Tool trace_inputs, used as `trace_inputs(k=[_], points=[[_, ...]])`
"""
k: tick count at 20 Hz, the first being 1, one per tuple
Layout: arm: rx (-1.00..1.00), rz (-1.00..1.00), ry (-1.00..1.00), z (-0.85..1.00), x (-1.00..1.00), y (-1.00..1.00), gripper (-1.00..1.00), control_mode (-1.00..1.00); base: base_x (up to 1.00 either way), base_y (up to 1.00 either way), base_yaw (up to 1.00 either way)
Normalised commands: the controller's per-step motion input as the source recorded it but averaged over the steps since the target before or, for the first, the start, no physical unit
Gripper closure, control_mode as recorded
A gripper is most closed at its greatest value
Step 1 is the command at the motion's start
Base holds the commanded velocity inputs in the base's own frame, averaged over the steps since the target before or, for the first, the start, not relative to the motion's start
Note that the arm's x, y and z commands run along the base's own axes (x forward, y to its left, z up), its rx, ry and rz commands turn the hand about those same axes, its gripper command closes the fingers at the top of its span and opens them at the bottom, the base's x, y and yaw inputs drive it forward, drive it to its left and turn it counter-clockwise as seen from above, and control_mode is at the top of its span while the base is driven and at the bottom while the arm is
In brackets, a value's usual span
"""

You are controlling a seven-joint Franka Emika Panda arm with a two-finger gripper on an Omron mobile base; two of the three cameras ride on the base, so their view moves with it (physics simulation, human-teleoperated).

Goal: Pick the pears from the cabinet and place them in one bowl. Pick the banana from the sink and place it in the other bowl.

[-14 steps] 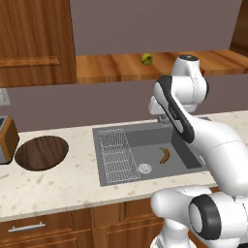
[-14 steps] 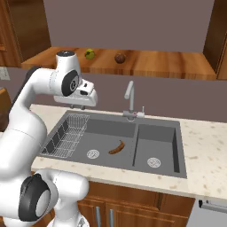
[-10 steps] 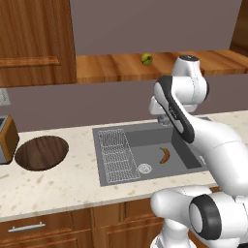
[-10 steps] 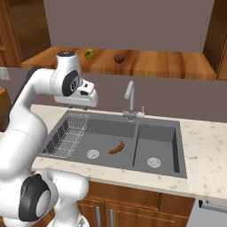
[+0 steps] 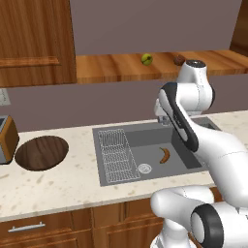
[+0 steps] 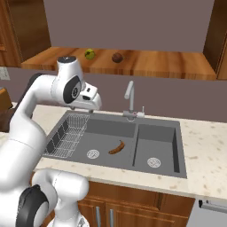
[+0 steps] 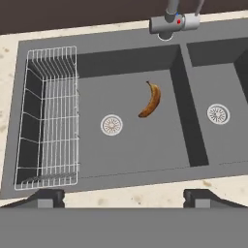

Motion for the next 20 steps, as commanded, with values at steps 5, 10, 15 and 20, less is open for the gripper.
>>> trace_inputs(k=[5, 10, 15, 20], points=[[-0.06, -0.17, -0.04, -0.24, 0.00, -0.11, -1.00, -1.00, 0.00, 0.00, 0.00], [-0.07, -0.16, 0.00, -0.13, 0.09, 0.00, -1.00, -1.00, 0.00, 0.00, 0.00], [-0.06, -0.02, 0.01, -0.03, 0.02, 0.03, -1.00, -1.00, 0.00, 0.00, 0.00], [-0.04, -0.01, 0.00, -0.13, 0.01, 0.00, -1.00, -1.00, 0.00, 0.00, 0.00]])
